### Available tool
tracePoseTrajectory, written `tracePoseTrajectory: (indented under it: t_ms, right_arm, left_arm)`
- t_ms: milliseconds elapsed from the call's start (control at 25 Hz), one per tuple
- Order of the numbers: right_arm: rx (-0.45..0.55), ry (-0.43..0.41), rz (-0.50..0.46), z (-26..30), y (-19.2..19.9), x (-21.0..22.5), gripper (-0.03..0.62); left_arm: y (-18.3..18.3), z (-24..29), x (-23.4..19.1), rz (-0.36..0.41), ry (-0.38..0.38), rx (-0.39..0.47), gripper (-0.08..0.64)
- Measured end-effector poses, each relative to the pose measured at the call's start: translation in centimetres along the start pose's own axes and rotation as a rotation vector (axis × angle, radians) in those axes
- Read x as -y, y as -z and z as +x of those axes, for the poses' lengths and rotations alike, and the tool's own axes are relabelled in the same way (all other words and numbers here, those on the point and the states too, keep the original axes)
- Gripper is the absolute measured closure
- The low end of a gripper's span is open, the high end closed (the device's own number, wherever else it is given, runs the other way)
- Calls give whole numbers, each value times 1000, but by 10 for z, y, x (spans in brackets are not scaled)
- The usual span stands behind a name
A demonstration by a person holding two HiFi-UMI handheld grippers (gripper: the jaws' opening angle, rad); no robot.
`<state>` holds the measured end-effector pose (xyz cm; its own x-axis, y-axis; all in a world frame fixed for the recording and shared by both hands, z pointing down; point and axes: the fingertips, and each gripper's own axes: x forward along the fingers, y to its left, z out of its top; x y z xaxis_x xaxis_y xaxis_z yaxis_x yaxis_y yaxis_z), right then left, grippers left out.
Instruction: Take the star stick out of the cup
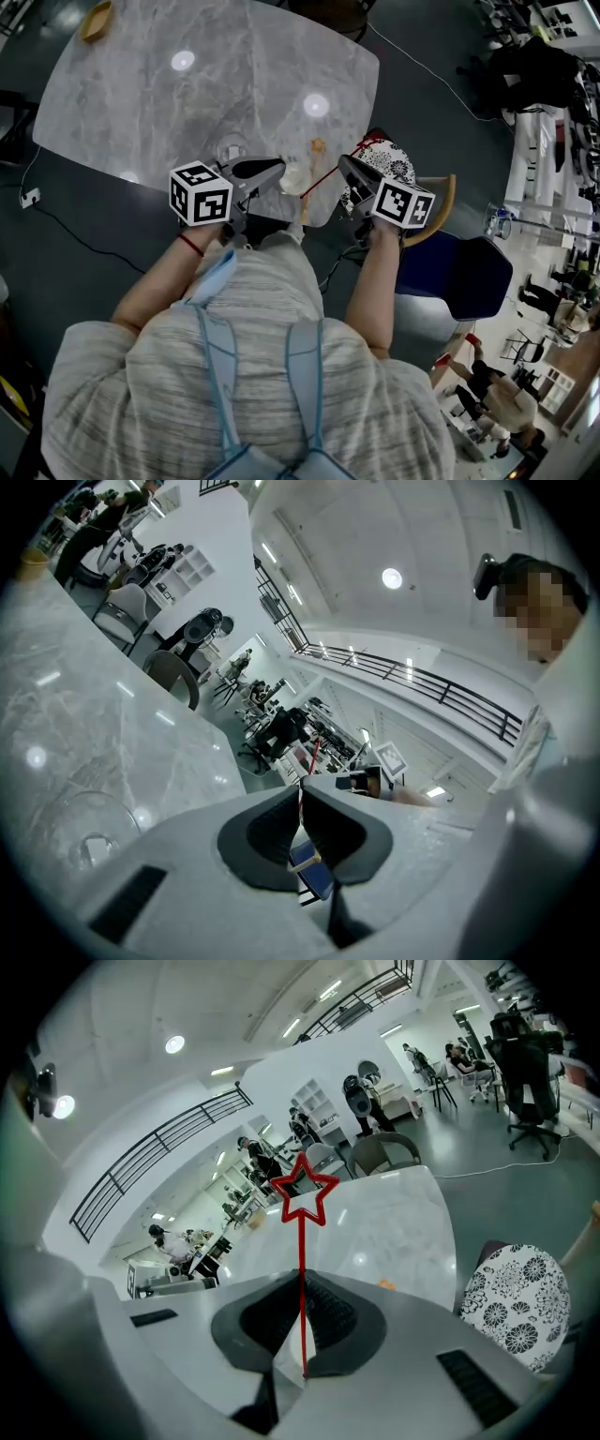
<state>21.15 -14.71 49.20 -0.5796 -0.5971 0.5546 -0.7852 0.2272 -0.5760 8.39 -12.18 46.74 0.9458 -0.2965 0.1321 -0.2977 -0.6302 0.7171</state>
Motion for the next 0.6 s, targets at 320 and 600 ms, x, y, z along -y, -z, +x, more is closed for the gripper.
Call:
tracePoseTrajectory:
  t_ms: [320,600]
  right_arm:
    - [-134,26,37,-3,27,29,575]
    - [-287,78,76,22,67,65,575]
  left_arm:
    - [4,12,5,0,-2,-10,537]
    - [6,7,2,-3,-15,-9,537]
